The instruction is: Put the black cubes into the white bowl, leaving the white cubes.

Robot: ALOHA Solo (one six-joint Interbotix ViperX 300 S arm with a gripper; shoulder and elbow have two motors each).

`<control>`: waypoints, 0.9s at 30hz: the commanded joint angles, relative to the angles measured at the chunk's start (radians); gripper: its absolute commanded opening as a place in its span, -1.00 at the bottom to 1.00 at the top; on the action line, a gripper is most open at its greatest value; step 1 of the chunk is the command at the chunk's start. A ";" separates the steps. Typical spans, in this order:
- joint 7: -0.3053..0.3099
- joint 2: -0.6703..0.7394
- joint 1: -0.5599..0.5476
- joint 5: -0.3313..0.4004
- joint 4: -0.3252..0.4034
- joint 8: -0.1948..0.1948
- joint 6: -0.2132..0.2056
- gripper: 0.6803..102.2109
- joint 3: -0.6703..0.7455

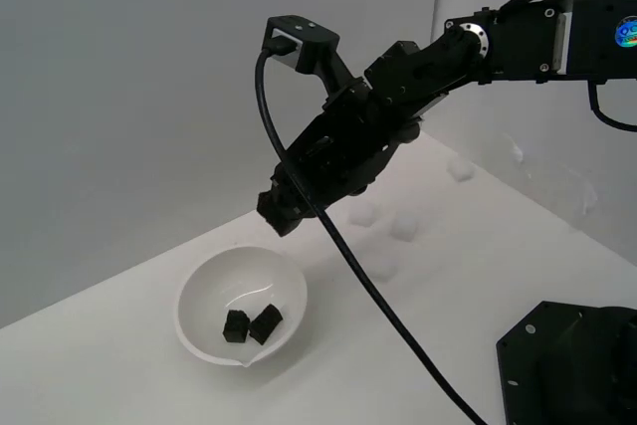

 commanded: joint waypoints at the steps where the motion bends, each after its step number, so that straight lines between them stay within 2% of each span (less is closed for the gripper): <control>1: -0.011 -0.009 -0.032 -0.040 -0.034 0.009 -0.025 -0.97 -0.005; 13: -0.081 -0.107 -0.121 -0.041 -0.037 0.009 -0.064 -0.93 -0.103; 14: -0.091 -0.106 -0.123 -0.040 -0.034 0.009 -0.072 -0.82 -0.101; 15: -0.097 -0.103 -0.123 -0.040 -0.035 0.008 -0.078 -0.57 -0.095; 18: -0.103 -0.100 -0.123 -0.043 -0.037 0.009 -0.083 0.48 -0.091; 19: -0.103 -0.100 -0.123 -0.041 -0.035 0.009 -0.083 0.73 -0.091; 20: -0.101 -0.100 -0.123 -0.041 -0.035 0.009 -0.084 0.89 -0.092; 21: -0.103 -0.101 -0.123 -0.041 -0.035 0.009 -0.086 0.96 -0.094; 27: -0.101 -0.092 -0.123 -0.041 -0.034 0.009 -0.086 0.96 -0.084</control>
